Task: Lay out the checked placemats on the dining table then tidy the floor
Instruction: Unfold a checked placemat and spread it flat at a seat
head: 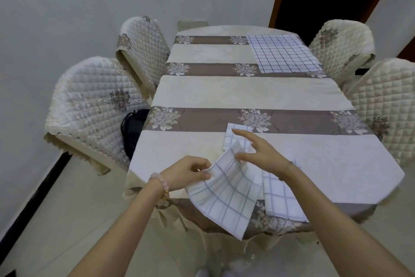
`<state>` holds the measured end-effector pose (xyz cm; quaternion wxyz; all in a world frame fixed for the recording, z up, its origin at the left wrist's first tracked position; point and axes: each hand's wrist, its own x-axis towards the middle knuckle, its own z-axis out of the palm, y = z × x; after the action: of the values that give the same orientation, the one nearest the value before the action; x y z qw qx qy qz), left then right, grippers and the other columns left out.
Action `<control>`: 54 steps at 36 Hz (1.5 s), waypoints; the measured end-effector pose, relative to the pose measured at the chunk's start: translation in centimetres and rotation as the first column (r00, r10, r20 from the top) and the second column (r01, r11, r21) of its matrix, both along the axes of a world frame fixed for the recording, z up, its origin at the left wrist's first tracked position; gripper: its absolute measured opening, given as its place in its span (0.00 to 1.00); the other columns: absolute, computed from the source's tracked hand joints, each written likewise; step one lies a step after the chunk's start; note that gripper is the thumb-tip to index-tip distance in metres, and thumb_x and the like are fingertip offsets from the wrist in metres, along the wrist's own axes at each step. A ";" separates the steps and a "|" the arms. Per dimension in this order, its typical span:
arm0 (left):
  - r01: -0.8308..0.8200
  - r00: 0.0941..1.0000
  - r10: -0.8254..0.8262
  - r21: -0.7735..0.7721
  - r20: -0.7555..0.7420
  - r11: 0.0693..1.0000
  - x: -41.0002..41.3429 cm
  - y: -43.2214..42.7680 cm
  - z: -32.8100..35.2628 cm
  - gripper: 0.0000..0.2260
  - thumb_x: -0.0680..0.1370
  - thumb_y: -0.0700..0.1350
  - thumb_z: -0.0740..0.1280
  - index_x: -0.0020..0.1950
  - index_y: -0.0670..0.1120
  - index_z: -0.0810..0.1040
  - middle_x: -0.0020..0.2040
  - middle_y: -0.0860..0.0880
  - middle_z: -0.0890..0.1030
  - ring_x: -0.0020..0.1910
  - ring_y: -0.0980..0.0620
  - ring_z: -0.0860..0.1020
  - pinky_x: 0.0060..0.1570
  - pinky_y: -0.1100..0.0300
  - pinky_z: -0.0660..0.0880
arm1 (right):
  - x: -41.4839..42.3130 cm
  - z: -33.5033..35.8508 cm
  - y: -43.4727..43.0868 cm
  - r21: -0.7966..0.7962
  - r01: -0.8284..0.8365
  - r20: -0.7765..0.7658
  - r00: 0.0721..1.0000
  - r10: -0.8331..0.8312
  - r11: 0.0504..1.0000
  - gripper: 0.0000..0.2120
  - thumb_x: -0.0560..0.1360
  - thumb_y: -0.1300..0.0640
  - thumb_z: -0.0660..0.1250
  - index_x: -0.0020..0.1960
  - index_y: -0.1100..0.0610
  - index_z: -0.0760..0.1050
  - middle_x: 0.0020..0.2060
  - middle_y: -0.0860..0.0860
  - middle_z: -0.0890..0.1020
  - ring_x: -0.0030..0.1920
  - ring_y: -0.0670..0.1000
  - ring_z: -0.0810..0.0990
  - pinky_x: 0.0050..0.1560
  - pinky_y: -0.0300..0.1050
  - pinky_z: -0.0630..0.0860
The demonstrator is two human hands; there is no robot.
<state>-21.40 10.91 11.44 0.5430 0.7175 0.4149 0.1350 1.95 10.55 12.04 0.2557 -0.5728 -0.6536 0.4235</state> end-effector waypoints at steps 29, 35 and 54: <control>-0.498 0.600 0.766 -0.641 0.231 0.584 4.1 -3.0 0.2 0.19 0.77 0.53 0.64 0.57 0.38 0.79 0.53 0.42 0.83 0.55 0.45 0.81 0.56 0.45 0.78 | -4.7 -2.0 -4.4 -0.128 0.160 -0.373 0.907 -0.197 0.979 0.12 0.79 0.58 0.61 0.59 0.54 0.79 0.54 0.46 0.82 0.54 0.42 0.80 0.51 0.34 0.77; -0.497 0.583 0.781 -0.661 0.226 0.562 4.3 -3.1 0.2 0.11 0.77 0.48 0.66 0.47 0.40 0.73 0.50 0.42 0.79 0.56 0.42 0.79 0.53 0.45 0.79 | -4.8 -2.1 -4.5 -0.121 0.180 -0.379 0.900 -0.213 0.976 0.10 0.78 0.58 0.62 0.55 0.51 0.80 0.52 0.46 0.83 0.51 0.42 0.80 0.50 0.35 0.77; -0.509 0.693 0.681 -0.508 0.238 0.695 4.0 -4.2 -0.3 0.08 0.77 0.42 0.65 0.48 0.36 0.77 0.54 0.38 0.81 0.55 0.43 0.81 0.51 0.53 0.80 | -5.8 -2.1 -5.6 -0.104 0.260 -0.418 0.864 -0.279 0.960 0.04 0.75 0.56 0.67 0.48 0.55 0.79 0.44 0.48 0.82 0.42 0.40 0.80 0.39 0.30 0.73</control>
<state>-17.37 6.75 11.10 0.6764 0.3658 0.5244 0.3658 -3.86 4.97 9.92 0.4370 -0.5567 -0.4853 0.5134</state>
